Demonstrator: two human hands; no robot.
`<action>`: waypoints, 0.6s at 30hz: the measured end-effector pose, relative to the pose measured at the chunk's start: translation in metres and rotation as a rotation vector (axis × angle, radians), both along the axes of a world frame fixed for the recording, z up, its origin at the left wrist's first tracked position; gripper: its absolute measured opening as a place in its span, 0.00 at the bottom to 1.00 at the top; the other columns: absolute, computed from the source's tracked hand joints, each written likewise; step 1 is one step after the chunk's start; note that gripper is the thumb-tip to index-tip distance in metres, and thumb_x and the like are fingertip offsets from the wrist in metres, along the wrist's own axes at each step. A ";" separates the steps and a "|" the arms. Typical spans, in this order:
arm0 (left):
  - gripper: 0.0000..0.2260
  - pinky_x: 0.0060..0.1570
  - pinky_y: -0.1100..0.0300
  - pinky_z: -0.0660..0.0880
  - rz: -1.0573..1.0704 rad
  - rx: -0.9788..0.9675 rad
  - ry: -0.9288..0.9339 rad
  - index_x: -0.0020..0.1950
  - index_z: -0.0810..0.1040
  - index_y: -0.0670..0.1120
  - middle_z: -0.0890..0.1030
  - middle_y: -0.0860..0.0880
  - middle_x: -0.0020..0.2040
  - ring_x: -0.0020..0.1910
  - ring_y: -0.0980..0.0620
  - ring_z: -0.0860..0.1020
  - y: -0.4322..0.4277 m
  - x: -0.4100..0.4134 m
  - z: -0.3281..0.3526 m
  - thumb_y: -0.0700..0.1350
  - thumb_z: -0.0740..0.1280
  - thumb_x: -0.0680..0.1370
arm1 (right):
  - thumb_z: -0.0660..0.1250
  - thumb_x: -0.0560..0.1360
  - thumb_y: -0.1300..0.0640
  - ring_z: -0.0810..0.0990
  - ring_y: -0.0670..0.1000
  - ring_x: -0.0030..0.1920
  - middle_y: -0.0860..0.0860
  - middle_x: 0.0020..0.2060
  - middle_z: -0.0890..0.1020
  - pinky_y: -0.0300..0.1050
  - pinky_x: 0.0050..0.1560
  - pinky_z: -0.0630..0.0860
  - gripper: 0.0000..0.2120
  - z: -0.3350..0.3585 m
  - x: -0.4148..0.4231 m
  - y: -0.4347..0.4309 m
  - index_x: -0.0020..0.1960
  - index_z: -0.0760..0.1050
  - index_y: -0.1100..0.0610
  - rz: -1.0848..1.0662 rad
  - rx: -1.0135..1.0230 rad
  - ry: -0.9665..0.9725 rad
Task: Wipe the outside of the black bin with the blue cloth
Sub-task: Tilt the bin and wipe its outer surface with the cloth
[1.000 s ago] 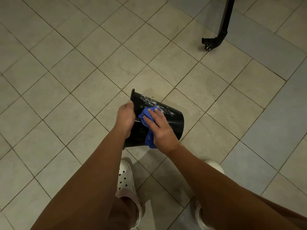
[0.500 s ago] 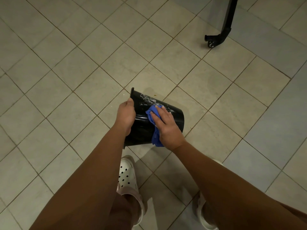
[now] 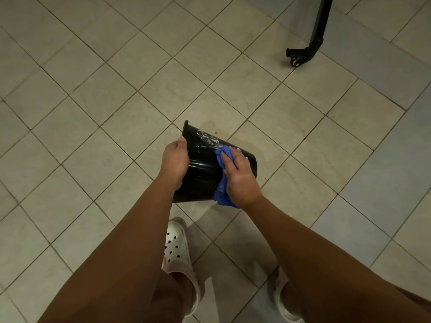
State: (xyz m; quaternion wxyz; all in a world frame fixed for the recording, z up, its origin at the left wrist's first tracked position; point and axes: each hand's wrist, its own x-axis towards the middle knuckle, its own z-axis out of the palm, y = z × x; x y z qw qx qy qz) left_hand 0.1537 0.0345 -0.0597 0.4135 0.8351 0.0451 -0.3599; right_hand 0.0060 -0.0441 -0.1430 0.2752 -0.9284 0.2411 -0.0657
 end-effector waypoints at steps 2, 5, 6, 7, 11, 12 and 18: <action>0.20 0.53 0.49 0.76 0.008 -0.008 -0.013 0.57 0.78 0.42 0.82 0.41 0.51 0.50 0.44 0.80 0.001 -0.001 0.000 0.52 0.51 0.85 | 0.68 0.73 0.61 0.59 0.64 0.71 0.63 0.70 0.61 0.62 0.68 0.63 0.31 0.002 0.003 -0.001 0.73 0.60 0.62 -0.055 0.037 0.057; 0.20 0.52 0.49 0.76 0.008 -0.026 -0.034 0.54 0.79 0.40 0.82 0.40 0.50 0.50 0.44 0.80 0.001 -0.002 0.000 0.51 0.52 0.85 | 0.66 0.74 0.57 0.55 0.58 0.71 0.60 0.71 0.56 0.55 0.71 0.60 0.33 0.006 0.005 0.003 0.74 0.55 0.59 -0.170 0.113 0.130; 0.20 0.53 0.48 0.76 0.000 -0.029 -0.039 0.54 0.79 0.40 0.82 0.39 0.50 0.50 0.43 0.80 0.002 -0.002 0.000 0.51 0.52 0.84 | 0.67 0.74 0.57 0.56 0.58 0.70 0.60 0.71 0.56 0.55 0.71 0.60 0.33 0.007 0.005 0.005 0.74 0.55 0.59 -0.200 0.119 0.144; 0.20 0.53 0.48 0.76 -0.008 -0.027 -0.040 0.54 0.79 0.40 0.82 0.39 0.50 0.50 0.43 0.80 0.002 -0.002 0.000 0.51 0.52 0.84 | 0.68 0.73 0.57 0.56 0.59 0.69 0.61 0.70 0.57 0.56 0.70 0.61 0.34 0.008 0.005 0.007 0.73 0.56 0.60 -0.206 0.106 0.156; 0.19 0.51 0.50 0.75 -0.022 -0.015 -0.011 0.56 0.78 0.41 0.81 0.42 0.49 0.50 0.44 0.80 0.001 0.000 0.001 0.51 0.51 0.85 | 0.73 0.69 0.62 0.63 0.62 0.65 0.66 0.65 0.68 0.60 0.65 0.68 0.31 0.003 0.002 0.006 0.68 0.66 0.64 -0.077 0.056 0.045; 0.19 0.49 0.52 0.74 -0.023 -0.018 -0.007 0.56 0.78 0.42 0.81 0.42 0.49 0.49 0.45 0.79 0.000 0.001 0.001 0.51 0.51 0.85 | 0.72 0.70 0.63 0.64 0.64 0.66 0.66 0.65 0.68 0.61 0.65 0.67 0.29 0.002 0.000 0.003 0.68 0.66 0.65 -0.046 0.049 0.017; 0.19 0.47 0.53 0.74 0.005 -0.044 -0.018 0.55 0.79 0.40 0.81 0.42 0.49 0.47 0.46 0.79 0.002 -0.001 -0.001 0.51 0.53 0.85 | 0.58 0.76 0.66 0.56 0.56 0.72 0.57 0.72 0.59 0.53 0.71 0.57 0.25 -0.003 0.002 -0.013 0.72 0.62 0.56 -0.203 0.231 0.079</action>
